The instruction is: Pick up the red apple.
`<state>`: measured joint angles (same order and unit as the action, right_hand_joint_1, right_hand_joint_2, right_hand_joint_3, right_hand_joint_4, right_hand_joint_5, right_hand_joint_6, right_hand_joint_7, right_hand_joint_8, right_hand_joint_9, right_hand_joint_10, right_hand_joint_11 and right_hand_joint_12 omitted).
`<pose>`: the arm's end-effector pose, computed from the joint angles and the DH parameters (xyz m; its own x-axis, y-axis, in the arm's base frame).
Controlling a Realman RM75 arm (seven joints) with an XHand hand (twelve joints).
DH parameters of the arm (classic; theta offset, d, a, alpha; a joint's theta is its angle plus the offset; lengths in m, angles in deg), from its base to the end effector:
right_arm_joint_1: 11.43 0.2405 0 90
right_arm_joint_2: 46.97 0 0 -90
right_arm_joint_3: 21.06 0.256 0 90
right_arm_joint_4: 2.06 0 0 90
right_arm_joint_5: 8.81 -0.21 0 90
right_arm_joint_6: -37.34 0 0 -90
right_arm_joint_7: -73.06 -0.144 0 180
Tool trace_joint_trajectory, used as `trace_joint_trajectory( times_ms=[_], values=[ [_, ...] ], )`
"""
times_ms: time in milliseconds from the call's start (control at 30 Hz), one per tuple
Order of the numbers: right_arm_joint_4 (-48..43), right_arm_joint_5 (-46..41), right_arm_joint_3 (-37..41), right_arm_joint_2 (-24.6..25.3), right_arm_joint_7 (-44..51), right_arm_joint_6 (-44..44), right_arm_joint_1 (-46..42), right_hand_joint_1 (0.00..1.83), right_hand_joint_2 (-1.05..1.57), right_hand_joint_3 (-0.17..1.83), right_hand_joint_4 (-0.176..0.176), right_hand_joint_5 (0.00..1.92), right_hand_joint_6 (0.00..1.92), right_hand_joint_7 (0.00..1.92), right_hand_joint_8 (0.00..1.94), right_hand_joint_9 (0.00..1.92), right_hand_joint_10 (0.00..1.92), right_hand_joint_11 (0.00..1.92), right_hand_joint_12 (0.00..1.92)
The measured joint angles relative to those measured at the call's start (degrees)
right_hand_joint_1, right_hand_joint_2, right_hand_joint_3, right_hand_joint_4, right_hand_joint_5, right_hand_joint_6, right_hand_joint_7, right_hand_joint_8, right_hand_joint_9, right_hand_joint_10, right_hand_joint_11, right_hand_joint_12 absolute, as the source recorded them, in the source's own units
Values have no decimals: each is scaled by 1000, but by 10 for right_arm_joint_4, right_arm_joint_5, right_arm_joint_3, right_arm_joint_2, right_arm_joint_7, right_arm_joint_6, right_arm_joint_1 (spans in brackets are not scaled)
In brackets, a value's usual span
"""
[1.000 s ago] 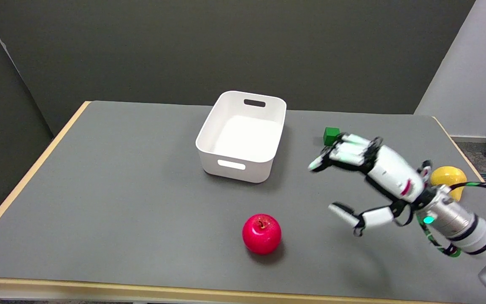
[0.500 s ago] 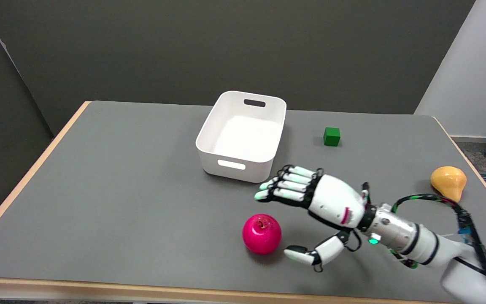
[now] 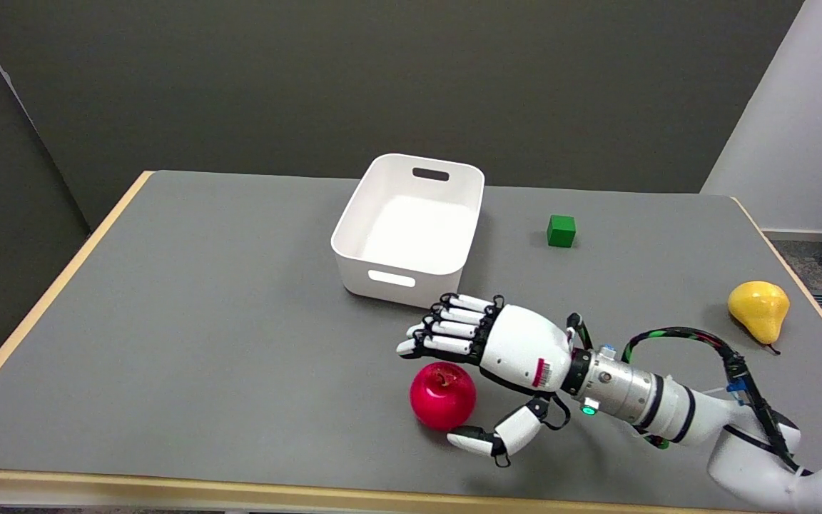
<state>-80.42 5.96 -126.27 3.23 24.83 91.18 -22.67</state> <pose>-0.2812 -0.2427 0.2872 0.9923 0.0418 0.1164 -0.0506 -0.7217 0.6903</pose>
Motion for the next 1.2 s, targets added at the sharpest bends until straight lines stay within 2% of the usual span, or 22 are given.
trace_joint_trajectory(
  times_ms=[567,700,800,1000,1033,1067,1133,1200],
  values=[
    [49,10,-35,18,6,-29,36,384,589,881,80,282,518,404,400,314,829,192,1332],
    [59,11,-39,21,7,-30,40,636,621,922,82,309,570,479,499,397,936,230,1366],
    [64,12,-42,22,8,-30,42,844,656,940,116,396,810,567,653,522,1080,259,1384],
    [72,13,-44,25,10,-28,46,928,712,941,158,489,1106,703,953,685,1270,314,1424],
    [73,14,-44,26,11,-27,46,1026,912,626,61,526,1307,759,1125,719,1313,335,1459],
    [73,14,-44,26,12,-26,47,1142,1145,258,-53,568,1539,823,1324,757,1361,359,1499],
    [74,17,-43,26,14,-24,47,1153,1154,236,-61,580,1546,838,1327,788,1378,379,1499],
    [75,19,-41,27,17,-22,48,1173,1107,306,-90,601,1504,873,1337,827,1409,415,1509]
  ],
)
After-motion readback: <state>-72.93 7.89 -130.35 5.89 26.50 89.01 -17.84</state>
